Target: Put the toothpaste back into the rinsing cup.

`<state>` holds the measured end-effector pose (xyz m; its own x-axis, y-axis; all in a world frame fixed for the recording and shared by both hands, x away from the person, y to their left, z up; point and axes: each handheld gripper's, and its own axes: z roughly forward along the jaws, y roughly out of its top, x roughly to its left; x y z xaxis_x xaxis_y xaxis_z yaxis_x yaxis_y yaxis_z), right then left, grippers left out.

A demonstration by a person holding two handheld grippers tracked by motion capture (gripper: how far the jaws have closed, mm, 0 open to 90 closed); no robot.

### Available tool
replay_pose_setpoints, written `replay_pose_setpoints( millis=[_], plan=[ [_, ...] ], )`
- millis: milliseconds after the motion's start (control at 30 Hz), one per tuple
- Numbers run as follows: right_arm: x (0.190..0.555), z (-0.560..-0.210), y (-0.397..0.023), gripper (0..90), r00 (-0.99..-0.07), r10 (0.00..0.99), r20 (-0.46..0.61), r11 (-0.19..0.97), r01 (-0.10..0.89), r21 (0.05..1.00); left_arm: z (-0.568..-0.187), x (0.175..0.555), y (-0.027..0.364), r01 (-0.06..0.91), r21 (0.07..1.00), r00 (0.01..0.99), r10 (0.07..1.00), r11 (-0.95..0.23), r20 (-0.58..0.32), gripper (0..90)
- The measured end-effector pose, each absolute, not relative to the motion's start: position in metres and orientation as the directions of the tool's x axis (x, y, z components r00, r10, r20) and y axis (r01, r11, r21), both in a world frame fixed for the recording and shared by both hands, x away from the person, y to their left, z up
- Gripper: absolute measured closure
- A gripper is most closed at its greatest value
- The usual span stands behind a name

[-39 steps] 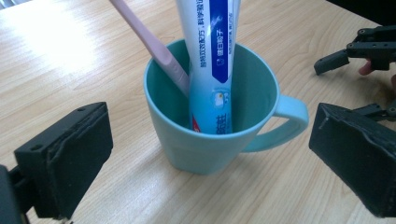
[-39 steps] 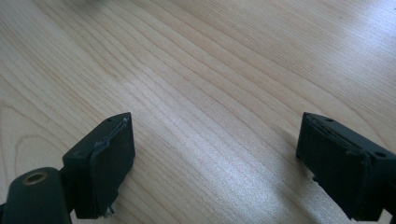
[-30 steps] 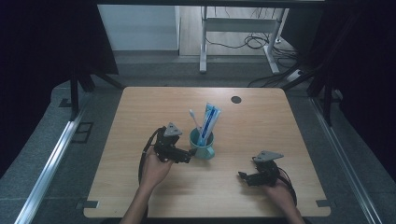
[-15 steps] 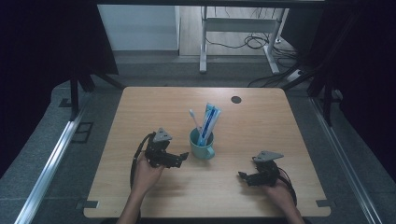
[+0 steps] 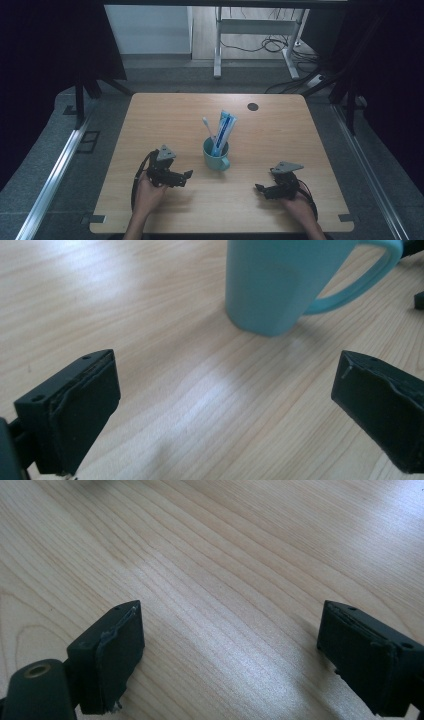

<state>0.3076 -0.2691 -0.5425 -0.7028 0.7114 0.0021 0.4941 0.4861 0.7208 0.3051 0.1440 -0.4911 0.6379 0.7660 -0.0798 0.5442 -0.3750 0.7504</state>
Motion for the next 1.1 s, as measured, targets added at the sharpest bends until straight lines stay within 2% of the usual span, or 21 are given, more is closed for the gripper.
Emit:
replay_pose_setpoints(
  millis=[533, 1100],
  plan=[
    [0.308, -0.542, -0.269, 11.8, -0.701, 0.713, 0.002, 0.485, 0.495, 0.721, -0.528, 0.292, 0.153, 0.586, 0.724, 0.614, 0.783, -0.365, -0.102, 0.0],
    [0.308, -0.542, -0.269, 11.8, -0.701, 0.713, 0.003, 0.484, 0.495, 0.721, -0.545, 0.288, 0.140, 0.603, 0.663, 0.612, 0.790, -0.443, -0.029, 0.0]
  ],
)
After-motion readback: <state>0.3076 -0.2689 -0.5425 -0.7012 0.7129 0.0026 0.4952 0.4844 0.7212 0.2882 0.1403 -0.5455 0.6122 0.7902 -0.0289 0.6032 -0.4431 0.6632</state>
